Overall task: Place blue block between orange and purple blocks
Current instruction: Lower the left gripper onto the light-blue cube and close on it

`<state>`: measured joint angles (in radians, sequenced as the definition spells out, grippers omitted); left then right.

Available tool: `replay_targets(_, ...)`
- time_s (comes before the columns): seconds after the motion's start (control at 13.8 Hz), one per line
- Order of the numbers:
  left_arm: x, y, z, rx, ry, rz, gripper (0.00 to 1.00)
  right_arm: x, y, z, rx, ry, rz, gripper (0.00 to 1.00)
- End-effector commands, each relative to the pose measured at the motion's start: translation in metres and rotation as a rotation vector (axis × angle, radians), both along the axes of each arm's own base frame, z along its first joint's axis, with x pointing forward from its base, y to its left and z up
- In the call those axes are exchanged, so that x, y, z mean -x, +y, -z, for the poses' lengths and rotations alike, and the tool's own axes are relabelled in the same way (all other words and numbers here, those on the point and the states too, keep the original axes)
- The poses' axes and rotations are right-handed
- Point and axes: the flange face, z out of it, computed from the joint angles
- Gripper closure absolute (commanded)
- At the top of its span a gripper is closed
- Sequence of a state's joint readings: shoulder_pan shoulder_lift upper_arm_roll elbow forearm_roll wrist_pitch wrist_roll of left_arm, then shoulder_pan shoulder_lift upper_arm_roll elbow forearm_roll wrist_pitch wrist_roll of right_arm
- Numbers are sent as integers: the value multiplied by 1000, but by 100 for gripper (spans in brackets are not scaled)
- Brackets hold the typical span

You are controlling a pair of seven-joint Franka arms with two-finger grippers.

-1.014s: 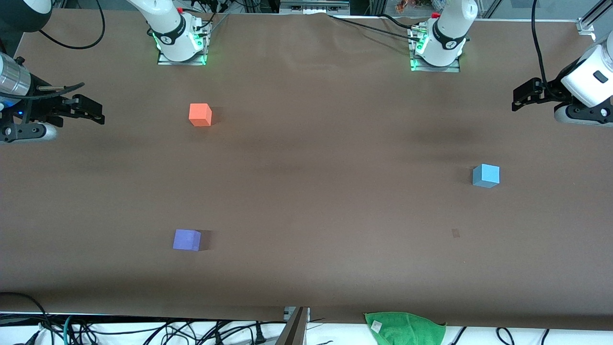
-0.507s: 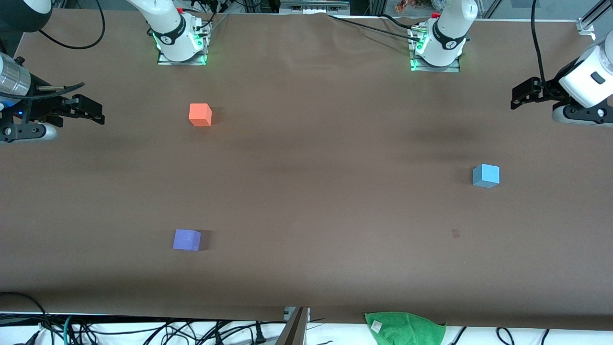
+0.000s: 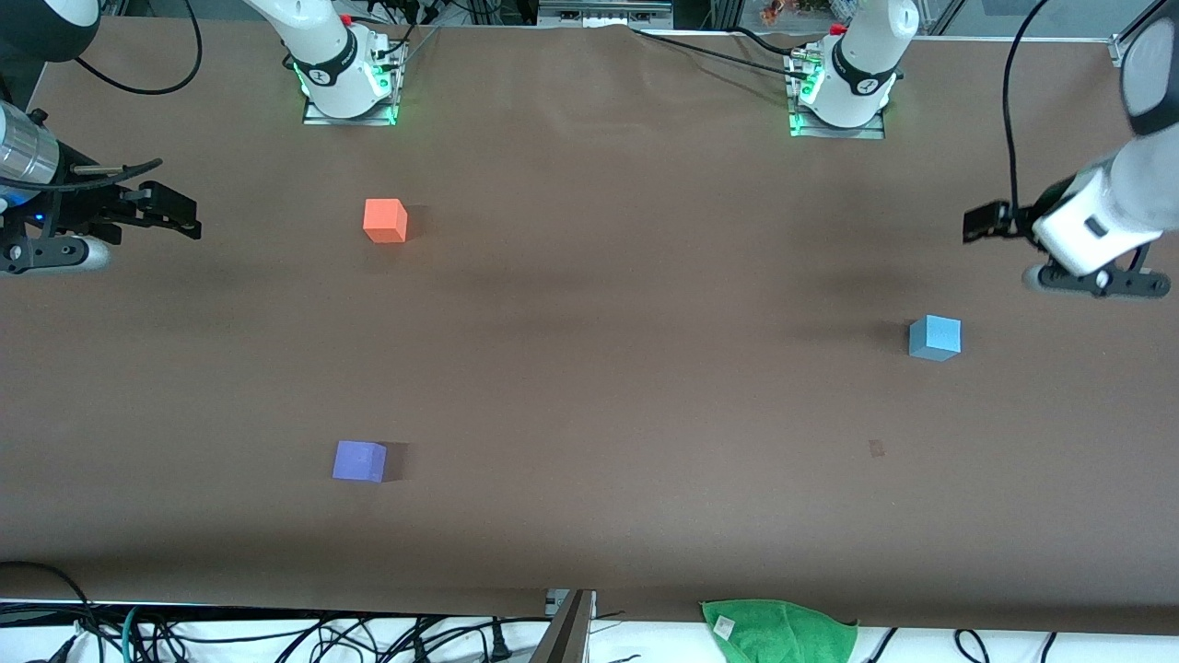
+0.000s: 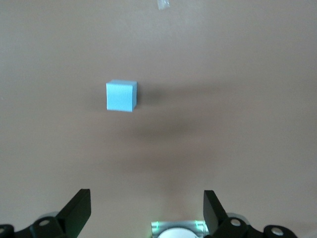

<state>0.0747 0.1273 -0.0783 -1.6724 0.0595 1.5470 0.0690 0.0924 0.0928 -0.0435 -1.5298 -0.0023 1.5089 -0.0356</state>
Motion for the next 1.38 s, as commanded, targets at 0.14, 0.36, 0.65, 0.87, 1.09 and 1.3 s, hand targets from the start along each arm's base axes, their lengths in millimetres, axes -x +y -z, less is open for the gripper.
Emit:
replay_targets(0.14,-8,31,99,-84,-19,53,0,-2,-3,-5,3,-5,-11,0)
replay_targets(0.36,-3,35,143,-118,-69,103,0,-2,-3,-5,3,-3,-11,0)
replay_targets(0.65,12,45,194,-111,-115,121,0,-2,-3,-5,3,-3,-11,0)
replay_targets(0.87,17,61,232,-124,-175,159,0,-2,-3,-5,3,-5,-11,0)
replay_targets(1.09,20,74,262,-105,-183,140,0,-2,-2,-5,3,-5,-12,0)
replay_targets(1.3,24,74,277,-93,-190,138,0,-2,-3,-5,3,-5,-11,0)
